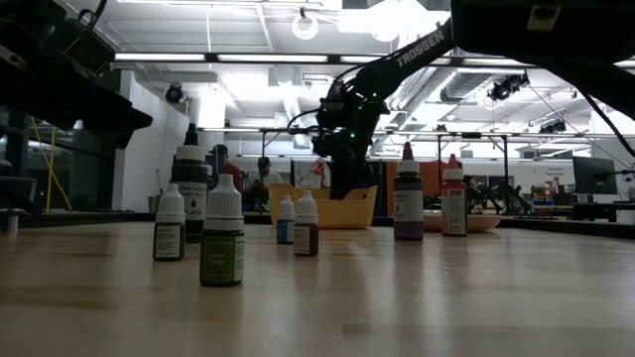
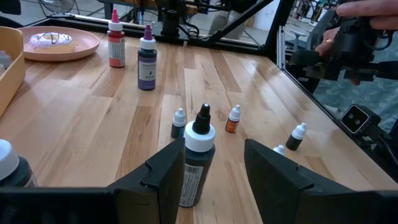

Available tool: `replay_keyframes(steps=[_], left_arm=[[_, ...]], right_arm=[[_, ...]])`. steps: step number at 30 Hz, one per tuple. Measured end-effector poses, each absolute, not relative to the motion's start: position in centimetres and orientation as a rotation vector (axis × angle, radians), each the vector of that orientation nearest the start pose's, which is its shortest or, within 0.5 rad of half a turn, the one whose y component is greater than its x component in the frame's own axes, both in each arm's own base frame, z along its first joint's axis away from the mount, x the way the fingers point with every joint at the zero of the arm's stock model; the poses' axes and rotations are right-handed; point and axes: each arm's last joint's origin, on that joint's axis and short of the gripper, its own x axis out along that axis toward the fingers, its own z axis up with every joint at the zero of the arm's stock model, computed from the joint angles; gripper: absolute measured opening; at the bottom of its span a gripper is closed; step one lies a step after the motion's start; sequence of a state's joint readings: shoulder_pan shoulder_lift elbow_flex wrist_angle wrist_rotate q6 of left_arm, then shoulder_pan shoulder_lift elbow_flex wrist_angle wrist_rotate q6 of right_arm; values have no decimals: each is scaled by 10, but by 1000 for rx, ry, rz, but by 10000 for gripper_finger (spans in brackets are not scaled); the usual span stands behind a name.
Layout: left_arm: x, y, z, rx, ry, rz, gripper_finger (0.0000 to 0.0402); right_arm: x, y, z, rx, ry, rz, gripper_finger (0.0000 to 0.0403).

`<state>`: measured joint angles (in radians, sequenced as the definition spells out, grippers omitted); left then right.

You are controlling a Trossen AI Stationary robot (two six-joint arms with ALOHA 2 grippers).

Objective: Pick & Place food coloring
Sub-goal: Put the small green food coloring bottle into the yellow bin, then put the small blue food coloring bottle into the yellow bin

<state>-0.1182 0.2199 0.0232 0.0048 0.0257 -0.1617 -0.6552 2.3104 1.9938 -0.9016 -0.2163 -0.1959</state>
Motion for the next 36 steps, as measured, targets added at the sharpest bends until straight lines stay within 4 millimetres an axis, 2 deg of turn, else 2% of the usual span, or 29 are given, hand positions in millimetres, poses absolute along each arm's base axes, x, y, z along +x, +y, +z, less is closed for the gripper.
replay_keyframes(steps=[14, 24, 36], left_arm=[[108, -14, 154, -152, 203, -128, 163], [108, -14, 154, -152, 204, -128, 163], [108, -14, 154, -152, 204, -127, 163]], right_arm=[[387, -289, 189, 350, 1133, -263, 73], [386, -289, 189, 348, 1140, -268, 138], [388, -287, 190, 342, 1137, -273, 146]])
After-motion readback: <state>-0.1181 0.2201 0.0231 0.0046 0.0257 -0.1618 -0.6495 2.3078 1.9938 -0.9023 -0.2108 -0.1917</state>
